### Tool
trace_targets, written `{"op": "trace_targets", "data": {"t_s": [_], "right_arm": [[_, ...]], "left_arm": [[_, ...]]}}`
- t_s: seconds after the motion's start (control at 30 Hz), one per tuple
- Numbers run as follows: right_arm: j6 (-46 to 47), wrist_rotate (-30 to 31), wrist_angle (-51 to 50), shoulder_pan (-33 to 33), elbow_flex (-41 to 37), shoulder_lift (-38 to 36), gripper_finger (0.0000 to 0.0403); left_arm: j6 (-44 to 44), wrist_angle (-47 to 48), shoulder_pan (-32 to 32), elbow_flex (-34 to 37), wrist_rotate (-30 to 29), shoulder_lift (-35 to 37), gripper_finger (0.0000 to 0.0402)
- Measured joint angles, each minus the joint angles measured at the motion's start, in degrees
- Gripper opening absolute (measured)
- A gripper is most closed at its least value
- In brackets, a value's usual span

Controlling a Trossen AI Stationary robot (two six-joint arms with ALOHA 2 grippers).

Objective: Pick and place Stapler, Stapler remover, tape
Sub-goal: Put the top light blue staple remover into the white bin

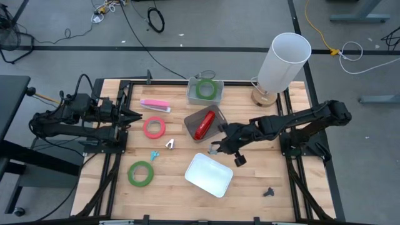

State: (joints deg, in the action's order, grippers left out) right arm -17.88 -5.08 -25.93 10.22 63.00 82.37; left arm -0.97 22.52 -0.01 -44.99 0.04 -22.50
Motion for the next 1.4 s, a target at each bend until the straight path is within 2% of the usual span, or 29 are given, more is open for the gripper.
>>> {"op": "trace_targets", "data": {"t_s": [0.47,1.0,1.13,1.4], "right_arm": [[2.41,0.04,12.18,0.0,0.0,0.23,0.0],[2.61,-1.01,17.57,1.36,0.18,7.27,0.0],[2.52,-0.99,12.88,2.41,3.62,9.21,0.0],[0.26,-1.96,-4.32,3.77,15.09,15.0,0.0]], "left_arm": [[0.0,0.02,-0.02,0.0,0.0,0.0,0.0034],[0.0,-0.01,-0.02,0.0,0.0,0.01,0.0034],[0.0,-0.01,0.0,0.0,0.0,0.0,0.0034],[0.0,0.04,0.0,0.0,0.02,0.0,0.0034]]}}
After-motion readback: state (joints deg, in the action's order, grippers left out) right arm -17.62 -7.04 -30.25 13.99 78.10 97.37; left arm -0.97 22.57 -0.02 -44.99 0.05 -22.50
